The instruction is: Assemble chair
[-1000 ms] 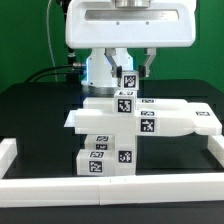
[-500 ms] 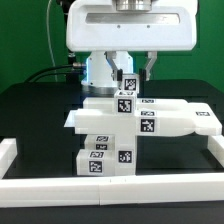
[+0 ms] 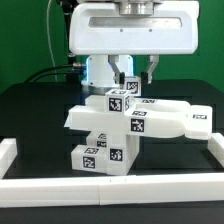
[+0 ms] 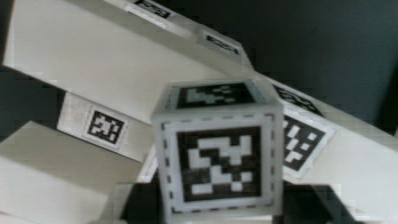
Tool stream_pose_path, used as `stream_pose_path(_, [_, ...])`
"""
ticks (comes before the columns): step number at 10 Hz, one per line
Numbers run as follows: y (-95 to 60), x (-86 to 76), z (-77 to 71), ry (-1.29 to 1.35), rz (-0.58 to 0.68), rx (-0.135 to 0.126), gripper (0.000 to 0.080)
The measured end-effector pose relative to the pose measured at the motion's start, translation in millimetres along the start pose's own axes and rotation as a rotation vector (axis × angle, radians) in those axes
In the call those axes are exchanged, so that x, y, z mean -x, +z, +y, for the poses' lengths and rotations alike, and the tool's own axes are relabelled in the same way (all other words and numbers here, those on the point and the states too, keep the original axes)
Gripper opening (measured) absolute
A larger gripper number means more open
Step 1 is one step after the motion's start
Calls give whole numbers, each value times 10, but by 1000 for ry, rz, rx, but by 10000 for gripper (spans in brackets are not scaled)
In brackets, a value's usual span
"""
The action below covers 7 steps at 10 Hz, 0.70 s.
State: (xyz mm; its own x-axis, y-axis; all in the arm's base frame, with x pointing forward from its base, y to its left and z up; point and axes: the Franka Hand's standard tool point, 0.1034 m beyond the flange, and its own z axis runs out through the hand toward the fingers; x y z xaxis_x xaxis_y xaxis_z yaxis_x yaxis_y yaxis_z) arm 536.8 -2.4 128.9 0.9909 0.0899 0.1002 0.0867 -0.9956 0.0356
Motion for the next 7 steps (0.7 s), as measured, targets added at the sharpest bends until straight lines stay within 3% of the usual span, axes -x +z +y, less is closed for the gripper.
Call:
stream_pose_path(5, [0, -19, 21, 2, 24, 7, 284])
stream_pose_path(6, [0, -18, 21, 2, 24, 7, 341])
stream_pose_path(7, [0, -18, 21, 2, 24, 7, 341])
